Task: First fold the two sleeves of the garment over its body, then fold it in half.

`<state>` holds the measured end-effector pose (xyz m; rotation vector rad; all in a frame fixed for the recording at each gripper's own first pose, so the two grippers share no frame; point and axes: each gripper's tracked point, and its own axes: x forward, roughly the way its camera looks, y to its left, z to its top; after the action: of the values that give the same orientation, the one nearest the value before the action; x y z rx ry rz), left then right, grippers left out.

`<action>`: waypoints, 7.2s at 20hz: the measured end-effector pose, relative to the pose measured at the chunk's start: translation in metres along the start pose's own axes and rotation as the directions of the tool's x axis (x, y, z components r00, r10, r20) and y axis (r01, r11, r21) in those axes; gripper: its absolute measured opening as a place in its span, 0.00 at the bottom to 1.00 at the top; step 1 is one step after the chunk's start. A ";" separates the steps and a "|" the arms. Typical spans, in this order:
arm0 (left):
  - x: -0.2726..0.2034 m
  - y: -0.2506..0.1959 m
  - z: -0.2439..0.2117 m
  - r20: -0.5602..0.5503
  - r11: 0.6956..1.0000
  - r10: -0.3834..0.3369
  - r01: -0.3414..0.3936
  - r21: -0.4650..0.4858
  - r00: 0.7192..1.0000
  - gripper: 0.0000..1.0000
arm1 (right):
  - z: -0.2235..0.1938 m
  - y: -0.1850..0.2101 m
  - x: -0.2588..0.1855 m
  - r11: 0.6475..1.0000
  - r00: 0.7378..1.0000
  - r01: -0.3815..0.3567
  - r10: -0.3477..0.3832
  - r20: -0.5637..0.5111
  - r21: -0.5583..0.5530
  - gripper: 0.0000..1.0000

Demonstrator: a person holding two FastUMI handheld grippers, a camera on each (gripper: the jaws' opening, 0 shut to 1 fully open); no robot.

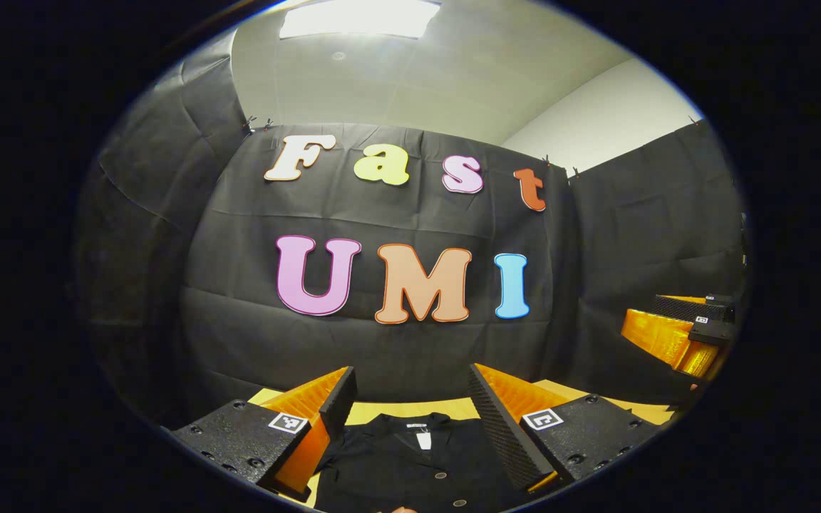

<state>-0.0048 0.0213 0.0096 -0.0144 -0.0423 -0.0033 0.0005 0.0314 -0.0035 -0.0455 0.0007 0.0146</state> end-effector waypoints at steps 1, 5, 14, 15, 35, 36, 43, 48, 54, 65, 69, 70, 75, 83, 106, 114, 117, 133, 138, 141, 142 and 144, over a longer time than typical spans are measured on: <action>0.001 0.001 0.001 0.000 1.000 0.000 0.000 0.001 1.000 0.93 | -0.001 0.000 0.000 1.000 1.000 0.000 0.000 -0.003 0.004 0.97; 0.001 -0.002 -0.001 -0.005 1.000 -0.010 0.010 0.001 1.000 0.97 | -0.005 -0.001 0.001 1.000 1.000 0.004 -0.004 -0.013 0.010 0.97; 0.008 0.003 -0.003 -0.004 1.000 -0.013 0.013 0.012 1.000 0.98 | -0.004 0.003 0.009 0.999 1.000 -0.007 0.007 -0.004 0.046 0.97; 0.009 0.004 -0.002 -0.005 1.000 -0.013 0.013 0.013 1.000 0.97 | -0.003 0.004 0.010 0.999 1.000 -0.010 0.010 -0.002 0.048 0.97; 0.037 -0.017 -0.002 -0.006 0.993 0.116 -0.116 0.034 0.993 0.97 | -0.045 -0.158 0.070 0.995 0.990 0.058 -0.069 -0.126 -0.083 0.97; 0.039 -0.021 -0.003 -0.008 0.992 0.121 -0.121 0.036 0.993 0.97 | -0.051 -0.172 0.074 0.993 0.987 0.063 -0.076 -0.140 -0.096 0.97; 0.058 -0.050 -0.002 -0.011 0.986 0.146 -0.145 0.083 0.989 0.98 | -0.109 -0.258 0.096 0.986 0.955 0.086 -0.123 -0.270 -0.144 0.98; 0.065 -0.069 -0.010 -0.030 0.981 0.170 -0.166 0.105 0.985 0.98 | -0.174 -0.299 0.102 0.986 0.904 0.056 -0.116 -0.412 -0.156 0.98; 0.070 -0.087 -0.021 -0.055 0.970 0.211 -0.202 0.136 0.976 0.98 | -0.246 -0.343 0.102 0.988 0.830 0.034 -0.112 -0.547 -0.151 0.98; 0.076 -0.130 -0.044 -0.100 0.959 0.256 -0.240 0.153 0.961 0.98 | -0.356 -0.389 0.099 0.992 0.637 -0.010 -0.090 -0.766 -0.125 1.00; 0.078 -0.142 -0.047 -0.103 0.955 0.263 -0.244 0.166 0.959 0.93 | -0.385 -0.389 0.096 0.994 0.573 -0.048 -0.056 -0.817 -0.102 1.00; 0.078 -0.144 -0.047 -0.104 0.955 0.264 -0.245 0.167 0.959 0.93 | -0.392 -0.390 0.094 0.993 0.560 -0.058 -0.051 -0.827 -0.101 0.99; 0.082 -0.152 -0.046 -0.102 0.951 0.267 -0.245 0.188 0.958 0.98 | -0.418 -0.384 0.086 0.994 0.466 -0.090 -0.006 -0.885 -0.055 1.00; 0.082 -0.157 -0.047 -0.106 0.951 0.266 -0.243 0.191 0.958 0.98 | -0.425 -0.373 0.077 0.997 0.456 -0.049 0.073 -0.887 0.057 0.73; 0.049 -0.024 -0.035 -0.096 0.963 0.249 -0.236 0.133 0.964 0.93 | -0.243 -0.184 0.132 0.954 0.724 -0.060 0.245 -0.645 0.295 0.02; 0.029 0.072 -0.030 -0.091 0.958 0.275 -0.264 0.115 0.957 0.98 | -0.206 -0.074 0.152 0.941 0.762 -0.122 0.292 -0.579 0.315 0.02; 0.024 0.108 -0.034 -0.101 0.959 0.275 -0.264 0.104 0.956 0.98 | -0.196 -0.027 0.161 0.945 0.772 -0.160 0.299 -0.561 0.284 0.00; -0.027 0.237 -0.047 -0.136 0.930 0.359 -0.342 0.134 0.924 0.94 | -0.192 0.193 0.169 0.875 0.678 -0.383 0.484 -0.553 0.297 0.02; -0.046 0.255 -0.053 -0.150 0.914 0.400 -0.382 0.136 0.904 0.98 | -0.215 0.247 0.169 0.843 0.606 -0.454 0.530 -0.593 0.289 0.02; -0.056 0.265 -0.056 -0.156 0.902 0.427 -0.408 0.139 0.891 0.89 | -0.228 0.267 0.169 0.837 0.579 -0.466 0.533 -0.617 0.286 0.02; -0.058 0.268 -0.058 -0.161 0.899 0.435 -0.416 0.141 0.886 0.89 | -0.235 0.272 0.168 0.837 0.573 -0.470 0.531 -0.624 0.280 0.02; -0.064 0.273 -0.067 -0.179 0.896 0.441 -0.422 0.135 0.880 0.89 | -0.244 0.278 0.170 0.845 0.566 -0.466 0.514 -0.644 0.265 0.02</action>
<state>-0.0647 0.2931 -0.0643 0.0701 0.1694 0.4473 0.1664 0.3000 -0.2603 0.0200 0.7936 0.5721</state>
